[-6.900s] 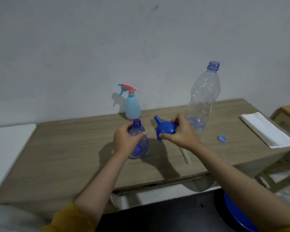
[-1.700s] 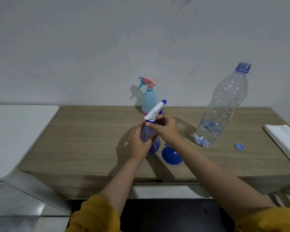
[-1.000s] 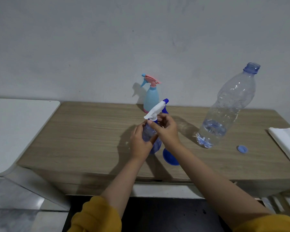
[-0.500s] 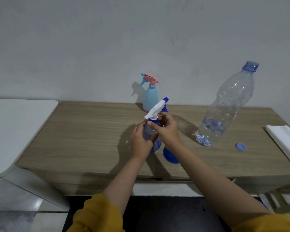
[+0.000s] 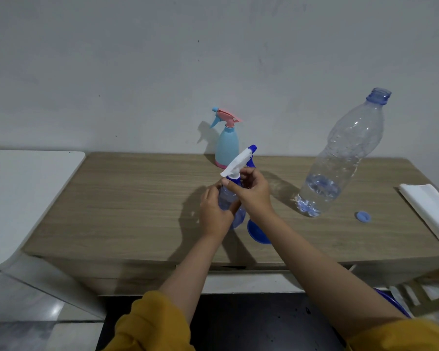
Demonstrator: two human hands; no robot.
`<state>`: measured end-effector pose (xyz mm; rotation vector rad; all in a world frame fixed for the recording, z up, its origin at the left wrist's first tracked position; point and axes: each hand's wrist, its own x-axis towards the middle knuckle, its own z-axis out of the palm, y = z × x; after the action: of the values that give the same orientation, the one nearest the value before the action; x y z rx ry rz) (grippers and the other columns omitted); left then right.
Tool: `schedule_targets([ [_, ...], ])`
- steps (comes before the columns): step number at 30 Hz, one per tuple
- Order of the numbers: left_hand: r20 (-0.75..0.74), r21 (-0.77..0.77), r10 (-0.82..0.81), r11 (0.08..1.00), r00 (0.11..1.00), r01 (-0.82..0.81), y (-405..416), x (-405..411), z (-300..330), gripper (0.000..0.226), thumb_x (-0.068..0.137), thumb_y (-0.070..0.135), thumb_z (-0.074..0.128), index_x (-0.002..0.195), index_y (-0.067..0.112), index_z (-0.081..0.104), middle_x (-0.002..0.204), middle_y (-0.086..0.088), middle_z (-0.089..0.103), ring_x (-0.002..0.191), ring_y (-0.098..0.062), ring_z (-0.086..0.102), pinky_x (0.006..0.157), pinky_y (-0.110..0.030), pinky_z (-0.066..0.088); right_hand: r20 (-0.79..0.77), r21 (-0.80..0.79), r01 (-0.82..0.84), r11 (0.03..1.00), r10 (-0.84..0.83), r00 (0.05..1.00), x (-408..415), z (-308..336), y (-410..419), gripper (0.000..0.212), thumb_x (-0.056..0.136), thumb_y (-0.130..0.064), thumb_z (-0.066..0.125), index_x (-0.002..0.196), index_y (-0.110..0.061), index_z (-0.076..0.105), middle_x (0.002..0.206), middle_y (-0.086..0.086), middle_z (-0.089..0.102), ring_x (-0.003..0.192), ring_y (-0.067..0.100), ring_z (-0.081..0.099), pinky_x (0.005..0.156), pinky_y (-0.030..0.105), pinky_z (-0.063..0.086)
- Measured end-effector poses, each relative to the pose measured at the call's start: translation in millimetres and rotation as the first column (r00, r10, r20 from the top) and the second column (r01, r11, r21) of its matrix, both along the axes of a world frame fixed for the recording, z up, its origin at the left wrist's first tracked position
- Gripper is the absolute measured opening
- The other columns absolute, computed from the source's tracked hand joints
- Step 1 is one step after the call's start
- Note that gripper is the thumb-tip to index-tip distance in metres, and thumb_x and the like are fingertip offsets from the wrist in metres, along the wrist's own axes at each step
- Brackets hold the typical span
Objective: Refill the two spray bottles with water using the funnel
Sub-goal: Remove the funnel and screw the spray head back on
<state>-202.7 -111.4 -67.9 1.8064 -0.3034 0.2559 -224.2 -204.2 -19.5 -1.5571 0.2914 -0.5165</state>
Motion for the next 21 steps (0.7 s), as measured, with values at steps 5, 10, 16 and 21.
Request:
schedule_targets([
  [5, 0.020, -0.034, -0.019, 0.999, 1.000, 0.020, -0.7, -0.2, 0.6, 0.058, 0.065, 0.041, 0.076, 0.113, 0.012, 0.061, 0.105, 0.001, 0.065, 0.100, -0.019, 0.060, 0.082, -0.028, 0.050, -0.010, -0.026, -0.021, 0.999, 0.021, 1.000, -3.0, 3.4, -7.6, 0.026, 0.077, -0.005, 0.076, 0.100, 0.001, 0.064, 0.098, 0.017, 0.070, 0.093, 0.029, 0.067, 0.089, 0.046, 0.053],
  [10, 0.019, 0.016, -0.025, 1.000, 1.000, 0.025, 0.2, 1.5, 0.8, 0.053, 0.069, 0.024, 0.081, 0.116, 0.012, 0.060, 0.108, -0.002, 0.064, 0.101, -0.018, 0.057, 0.083, -0.031, 0.049, -0.044, -0.165, -0.117, 0.979, 0.111, 0.993, -4.7, 3.9, -13.4, 0.035, 0.078, -0.008, 0.075, 0.111, -0.009, 0.064, 0.107, 0.010, 0.069, 0.103, 0.024, 0.065, 0.095, 0.043, 0.052],
  [16, 0.012, 0.035, -0.197, 0.980, 0.980, 0.196, 12.7, 7.1, 3.4, 0.056, 0.072, 0.007, 0.076, 0.125, 0.010, 0.055, 0.116, -0.005, 0.059, 0.105, -0.013, 0.057, 0.086, -0.017, 0.046, -0.079, -0.234, -0.120, 0.965, 0.104, 0.991, -1.6, 6.5, -14.0, 0.024, 0.077, -0.010, 0.076, 0.100, -0.010, 0.067, 0.098, 0.006, 0.071, 0.095, 0.021, 0.067, 0.087, 0.039, 0.055],
  [21, 0.035, 0.037, -0.145, 0.989, 0.989, 0.144, 10.4, 4.6, 6.7, 0.050, 0.071, 0.001, 0.070, 0.118, 0.012, 0.060, 0.106, -0.002, 0.059, 0.097, -0.014, 0.059, 0.083, -0.026, 0.050, -0.021, -0.268, 0.003, 0.963, -0.009, 1.000, 0.4, 0.8, -0.6, 0.020, 0.077, -0.010, 0.074, 0.096, -0.010, 0.066, 0.097, 0.006, 0.069, 0.094, 0.019, 0.064, 0.082, 0.024, 0.049],
])
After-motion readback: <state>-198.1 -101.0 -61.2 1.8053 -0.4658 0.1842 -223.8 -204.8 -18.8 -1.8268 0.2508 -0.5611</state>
